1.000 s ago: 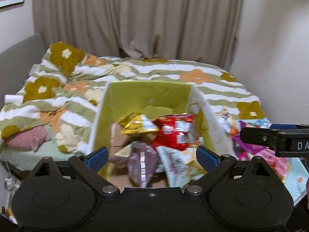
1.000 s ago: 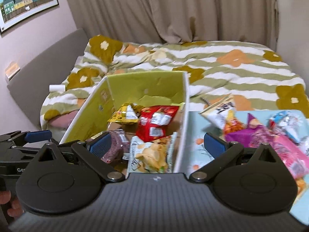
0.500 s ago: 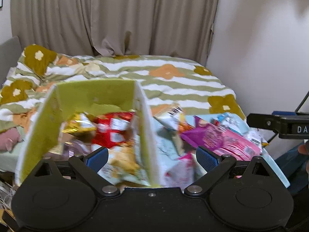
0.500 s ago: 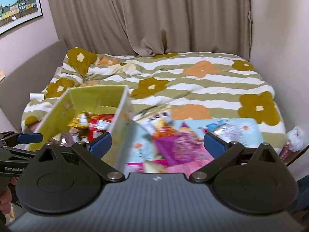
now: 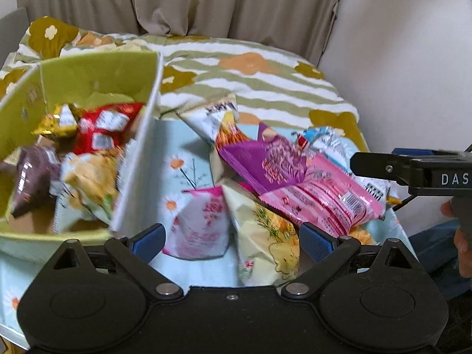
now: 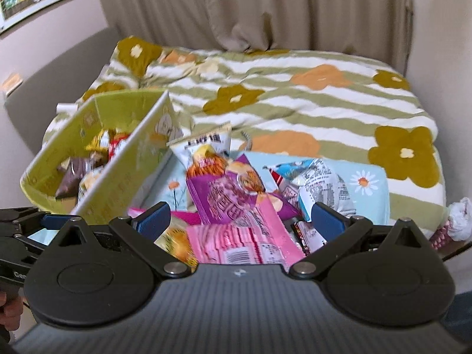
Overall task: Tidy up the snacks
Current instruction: 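Grasp the cream snack bag with the left gripper while the right grasps the pink striped bag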
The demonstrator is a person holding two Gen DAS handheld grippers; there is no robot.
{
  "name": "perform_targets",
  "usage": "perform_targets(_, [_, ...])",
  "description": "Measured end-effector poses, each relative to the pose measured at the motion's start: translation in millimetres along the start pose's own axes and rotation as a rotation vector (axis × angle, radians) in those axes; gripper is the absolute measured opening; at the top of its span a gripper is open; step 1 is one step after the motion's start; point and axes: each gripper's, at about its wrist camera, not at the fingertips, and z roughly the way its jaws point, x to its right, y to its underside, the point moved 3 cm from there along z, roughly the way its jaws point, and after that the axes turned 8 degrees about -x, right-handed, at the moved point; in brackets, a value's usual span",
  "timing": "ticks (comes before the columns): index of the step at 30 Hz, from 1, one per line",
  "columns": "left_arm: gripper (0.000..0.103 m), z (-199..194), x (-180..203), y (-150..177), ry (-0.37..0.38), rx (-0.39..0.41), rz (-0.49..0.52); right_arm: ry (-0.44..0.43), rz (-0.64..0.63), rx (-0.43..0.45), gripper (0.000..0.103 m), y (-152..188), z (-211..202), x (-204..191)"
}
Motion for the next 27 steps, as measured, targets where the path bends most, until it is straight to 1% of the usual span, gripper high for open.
perform_targets(4, [0.099, 21.9, 9.9, 3.5, 0.008, -0.027, -0.02, -0.049, -0.042, -0.048, 0.103, 2.8, 21.5, 10.8])
perform_targets(7, [0.094, 37.6, 13.1, 4.9, 0.009, -0.05, -0.037, -0.073, -0.061, -0.08, 0.103, 4.3, 35.8, 15.0])
perform_targets(13, [0.091, 61.3, 16.9, 7.4, 0.026, -0.094, -0.054, -0.124, -0.075, -0.137, 0.103, 6.9, 58.1, 22.7])
perform_targets(15, [0.085, 70.2, 18.4, 7.7, 0.035, -0.114, -0.051, -0.134, -0.084, -0.149, 0.103, 8.5, 62.5, 23.5])
perform_targets(16, [0.085, 73.7, 18.7, 8.5, 0.045, -0.123, -0.053, -0.137, -0.09, -0.157, 0.103, 9.6, 65.4, 23.5])
perform_targets(17, [0.081, 77.4, 19.0, 9.5, 0.059, -0.134, -0.057, -0.139, -0.094, -0.162, 0.103, 10.2, 67.7, 22.9])
perform_targets(18, [0.072, 80.6, 19.8, 10.4, 0.072, -0.145, -0.06, -0.14, -0.101, -0.165, 0.103, 11.5, 69.8, 22.6])
perform_targets(19, [0.066, 83.2, 19.0, 11.3, 0.091, -0.157, -0.069, -0.144, -0.103, -0.166, 0.103, 12.5, 71.4, 22.1])
perform_targets(21, [0.061, 84.9, 17.6, 11.5, 0.107, -0.163, -0.088, -0.16, -0.1, -0.176, 0.103, 14.0, 74.3, 21.4])
perform_targets(24, [0.055, 81.7, 18.0, 11.8, 0.1, -0.159, -0.073, -0.166, -0.116, -0.185, 0.103, 17.5, 76.5, 17.6])
perform_targets(27, [0.054, 79.7, 17.3, 13.6, 0.093, -0.154, -0.075, -0.183, -0.131, -0.19, 0.103, 19.9, 78.3, 13.5])
